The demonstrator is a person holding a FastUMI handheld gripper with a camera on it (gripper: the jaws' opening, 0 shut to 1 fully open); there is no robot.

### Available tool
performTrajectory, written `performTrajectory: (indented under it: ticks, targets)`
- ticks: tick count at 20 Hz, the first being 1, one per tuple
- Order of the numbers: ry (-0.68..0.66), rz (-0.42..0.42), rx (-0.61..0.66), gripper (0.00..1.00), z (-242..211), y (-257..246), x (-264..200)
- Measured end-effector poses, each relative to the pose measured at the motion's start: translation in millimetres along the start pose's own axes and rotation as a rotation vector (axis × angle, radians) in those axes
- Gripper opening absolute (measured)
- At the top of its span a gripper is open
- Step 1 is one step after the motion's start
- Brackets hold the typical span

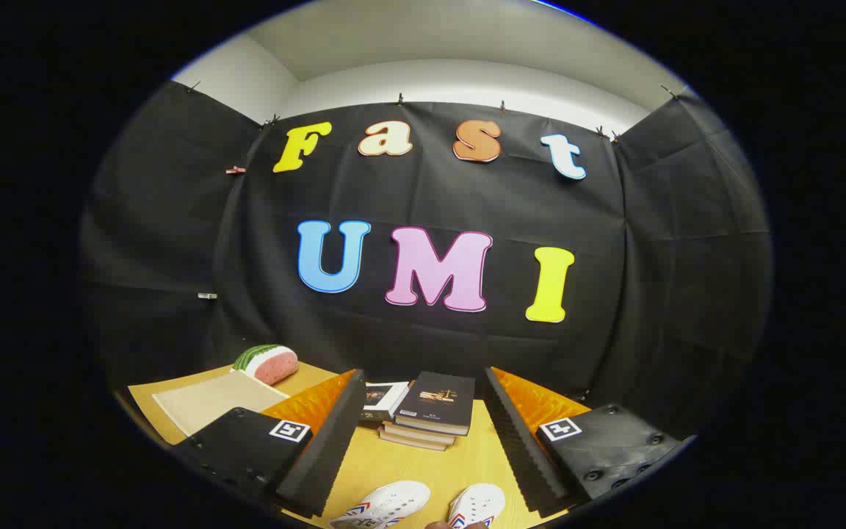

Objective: Open the storage box then place both shoes into the box .Put the left shoe in first, then the right shoe, with the right side of both shoes facing outward in a uniform manner.

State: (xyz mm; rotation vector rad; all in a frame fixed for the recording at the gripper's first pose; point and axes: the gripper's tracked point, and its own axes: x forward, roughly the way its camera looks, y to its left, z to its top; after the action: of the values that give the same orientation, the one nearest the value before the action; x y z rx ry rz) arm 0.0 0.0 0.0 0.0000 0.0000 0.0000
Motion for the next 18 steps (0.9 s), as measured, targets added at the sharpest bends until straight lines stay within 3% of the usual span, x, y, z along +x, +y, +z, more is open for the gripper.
performTrajectory:
  ticks: [5,18]
  targets:
    - [0.010,-0.038,-0.015,0.97,-1,11,-3]
    - [0.038,-0.028,0.012,0.97,-12,53,7]
